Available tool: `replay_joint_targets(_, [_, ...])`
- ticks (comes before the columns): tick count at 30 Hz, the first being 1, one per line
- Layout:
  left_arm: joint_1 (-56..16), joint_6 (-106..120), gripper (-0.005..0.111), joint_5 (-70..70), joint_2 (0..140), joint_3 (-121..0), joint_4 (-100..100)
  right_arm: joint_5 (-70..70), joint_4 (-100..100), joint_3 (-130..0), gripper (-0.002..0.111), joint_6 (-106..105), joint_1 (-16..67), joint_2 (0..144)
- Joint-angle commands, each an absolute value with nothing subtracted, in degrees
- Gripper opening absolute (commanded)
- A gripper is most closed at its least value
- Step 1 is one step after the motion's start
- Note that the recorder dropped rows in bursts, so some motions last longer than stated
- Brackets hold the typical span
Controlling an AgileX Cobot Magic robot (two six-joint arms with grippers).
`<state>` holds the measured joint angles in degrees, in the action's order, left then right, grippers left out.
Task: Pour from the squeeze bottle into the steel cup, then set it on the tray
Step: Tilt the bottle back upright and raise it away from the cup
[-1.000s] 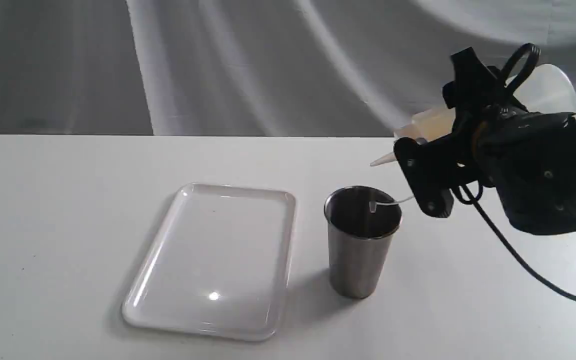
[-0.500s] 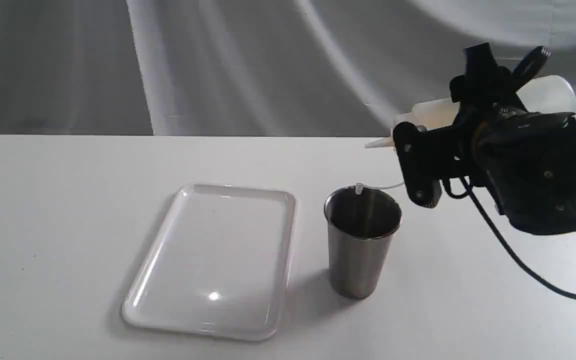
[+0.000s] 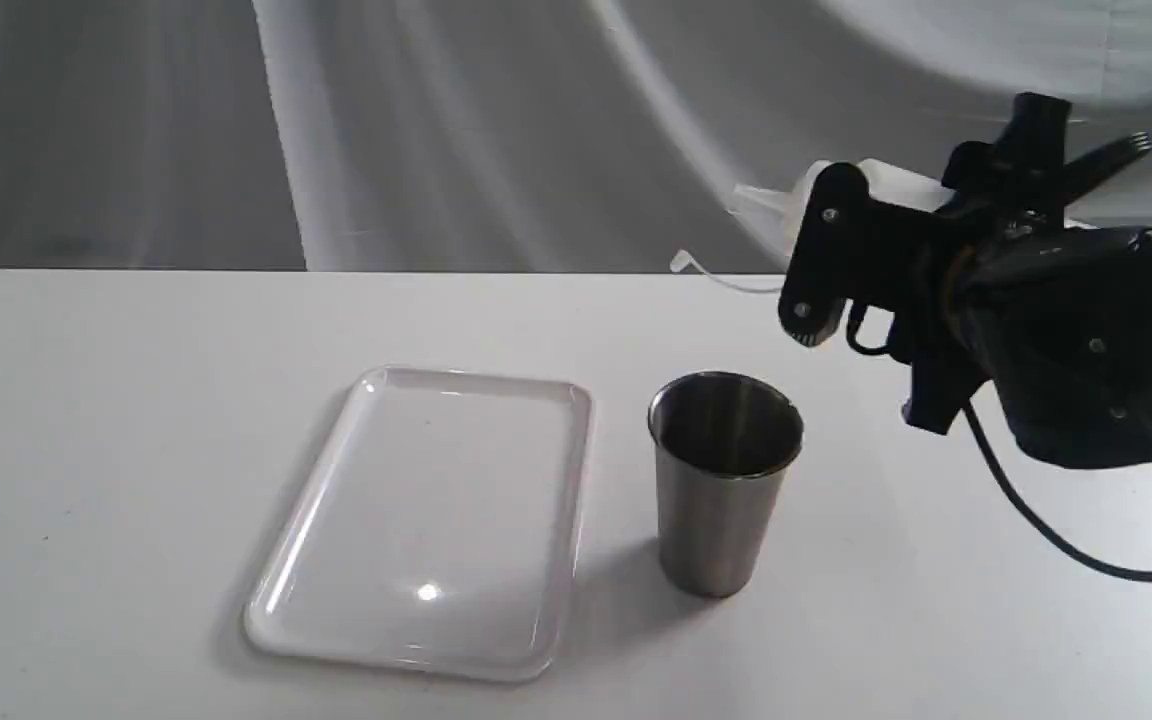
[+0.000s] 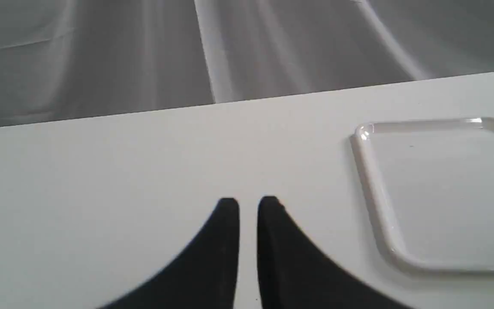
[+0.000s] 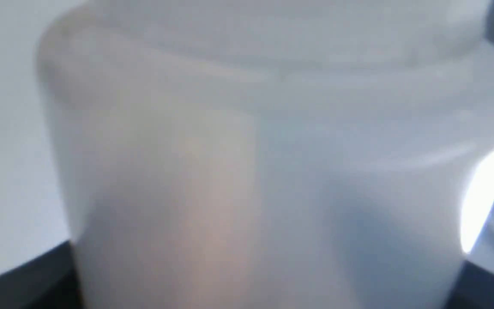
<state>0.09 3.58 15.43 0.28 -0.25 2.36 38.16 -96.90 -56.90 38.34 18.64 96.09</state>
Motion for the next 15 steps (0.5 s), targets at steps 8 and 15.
replay_joint_targets(8, [0.0,3.5,0.008,15.0,0.0,0.0,2.5,33.7,-99.0,-52.0,0.0,73.3,18.7,89.5])
replay_joint_targets(15, [0.0,3.5,0.008,15.0,0.0,0.0,2.5,33.8,-99.8,-48.4,0.0,90.3,18.7,82.1])
